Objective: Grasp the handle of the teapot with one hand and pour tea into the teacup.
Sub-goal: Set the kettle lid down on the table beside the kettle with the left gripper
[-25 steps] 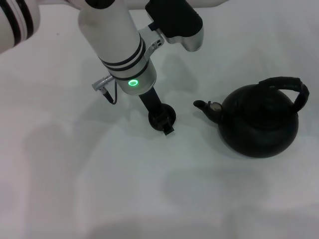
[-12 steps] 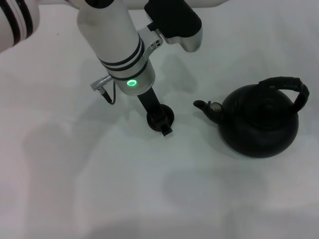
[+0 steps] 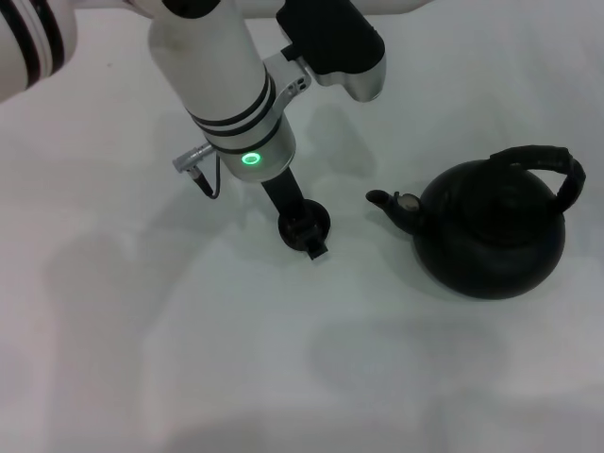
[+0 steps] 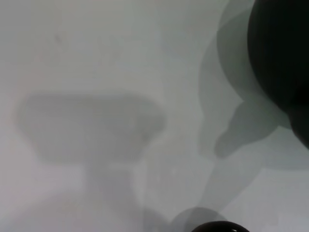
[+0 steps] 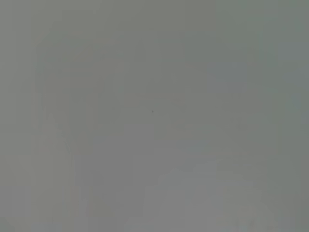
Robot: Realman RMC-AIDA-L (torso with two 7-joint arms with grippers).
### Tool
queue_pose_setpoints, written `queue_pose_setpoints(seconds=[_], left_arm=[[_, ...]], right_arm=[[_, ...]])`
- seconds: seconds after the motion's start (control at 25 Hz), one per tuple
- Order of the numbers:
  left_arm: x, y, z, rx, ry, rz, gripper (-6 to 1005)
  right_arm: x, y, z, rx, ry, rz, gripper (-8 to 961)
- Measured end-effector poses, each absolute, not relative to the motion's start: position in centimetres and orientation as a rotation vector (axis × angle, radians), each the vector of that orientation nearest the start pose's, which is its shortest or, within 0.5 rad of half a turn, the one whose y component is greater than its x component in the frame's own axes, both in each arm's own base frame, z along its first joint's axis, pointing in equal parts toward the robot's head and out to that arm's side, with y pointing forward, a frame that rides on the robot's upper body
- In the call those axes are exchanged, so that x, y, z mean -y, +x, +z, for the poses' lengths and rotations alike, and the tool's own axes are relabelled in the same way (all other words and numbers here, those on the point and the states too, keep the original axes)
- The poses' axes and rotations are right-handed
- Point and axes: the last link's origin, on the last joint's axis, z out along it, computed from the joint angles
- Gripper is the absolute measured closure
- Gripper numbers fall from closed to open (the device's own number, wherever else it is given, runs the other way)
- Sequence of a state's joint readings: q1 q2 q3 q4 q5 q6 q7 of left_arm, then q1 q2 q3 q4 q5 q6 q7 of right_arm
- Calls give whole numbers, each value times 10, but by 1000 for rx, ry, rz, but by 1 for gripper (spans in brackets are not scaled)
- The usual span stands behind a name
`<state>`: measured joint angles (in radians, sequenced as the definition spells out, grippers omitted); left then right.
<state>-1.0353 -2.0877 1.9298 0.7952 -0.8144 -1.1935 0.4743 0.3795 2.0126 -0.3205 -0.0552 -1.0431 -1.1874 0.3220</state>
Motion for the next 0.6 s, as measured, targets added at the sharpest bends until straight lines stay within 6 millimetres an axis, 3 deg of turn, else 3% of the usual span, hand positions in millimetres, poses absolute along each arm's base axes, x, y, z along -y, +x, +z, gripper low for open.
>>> queue_pose_setpoints(seconds=[0.36,0.6], left_arm=[[-355,-112,-121,539,-2817,704,251],[-356,-121,-107,558,-2774,683,234]], right_arm=[[-303,401,57,-609,-1433,572,118],[-301,399,59,-589,-1430,590,117]])
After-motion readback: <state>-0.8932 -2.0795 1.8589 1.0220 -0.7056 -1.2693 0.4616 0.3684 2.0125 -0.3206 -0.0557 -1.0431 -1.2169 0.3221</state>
